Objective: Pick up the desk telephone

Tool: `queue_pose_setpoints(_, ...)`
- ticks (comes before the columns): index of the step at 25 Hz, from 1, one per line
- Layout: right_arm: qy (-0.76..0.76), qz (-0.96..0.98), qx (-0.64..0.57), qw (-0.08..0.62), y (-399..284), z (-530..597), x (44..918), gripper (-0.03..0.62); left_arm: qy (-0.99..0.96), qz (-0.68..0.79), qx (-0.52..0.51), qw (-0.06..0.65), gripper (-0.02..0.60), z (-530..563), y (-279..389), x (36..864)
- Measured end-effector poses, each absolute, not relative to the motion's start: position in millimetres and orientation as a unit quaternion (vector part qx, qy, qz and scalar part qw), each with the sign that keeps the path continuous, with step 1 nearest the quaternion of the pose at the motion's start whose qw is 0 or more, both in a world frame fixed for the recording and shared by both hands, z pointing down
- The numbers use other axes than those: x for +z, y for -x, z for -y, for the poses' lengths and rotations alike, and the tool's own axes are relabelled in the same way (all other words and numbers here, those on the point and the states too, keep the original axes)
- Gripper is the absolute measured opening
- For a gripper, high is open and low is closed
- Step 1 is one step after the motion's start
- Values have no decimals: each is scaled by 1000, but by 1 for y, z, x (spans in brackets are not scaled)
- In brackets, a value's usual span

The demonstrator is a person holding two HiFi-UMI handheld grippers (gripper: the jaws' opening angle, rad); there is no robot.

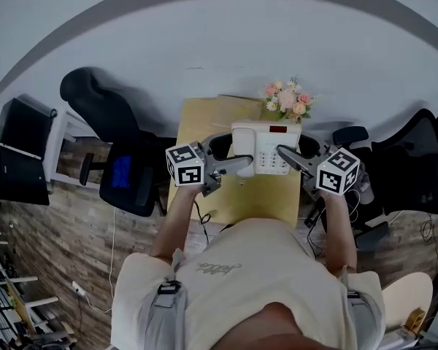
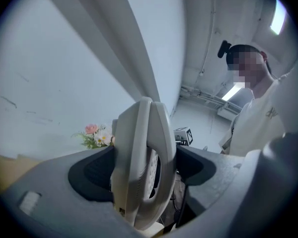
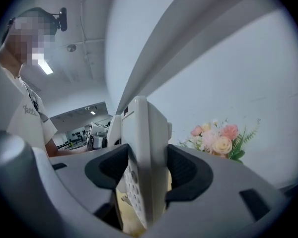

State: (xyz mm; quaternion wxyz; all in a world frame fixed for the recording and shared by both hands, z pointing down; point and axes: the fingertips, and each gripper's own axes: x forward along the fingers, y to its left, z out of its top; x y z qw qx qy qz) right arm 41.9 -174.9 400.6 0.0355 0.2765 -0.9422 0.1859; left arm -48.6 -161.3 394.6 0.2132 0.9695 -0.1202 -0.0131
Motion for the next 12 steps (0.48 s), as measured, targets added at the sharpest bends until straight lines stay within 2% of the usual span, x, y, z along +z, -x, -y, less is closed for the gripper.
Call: queue_pose_setpoints(12, -287, 947, 147, 16, -45, 183, 336, 233, -979, 112, -30, 165, 379, 172, 48, 329)
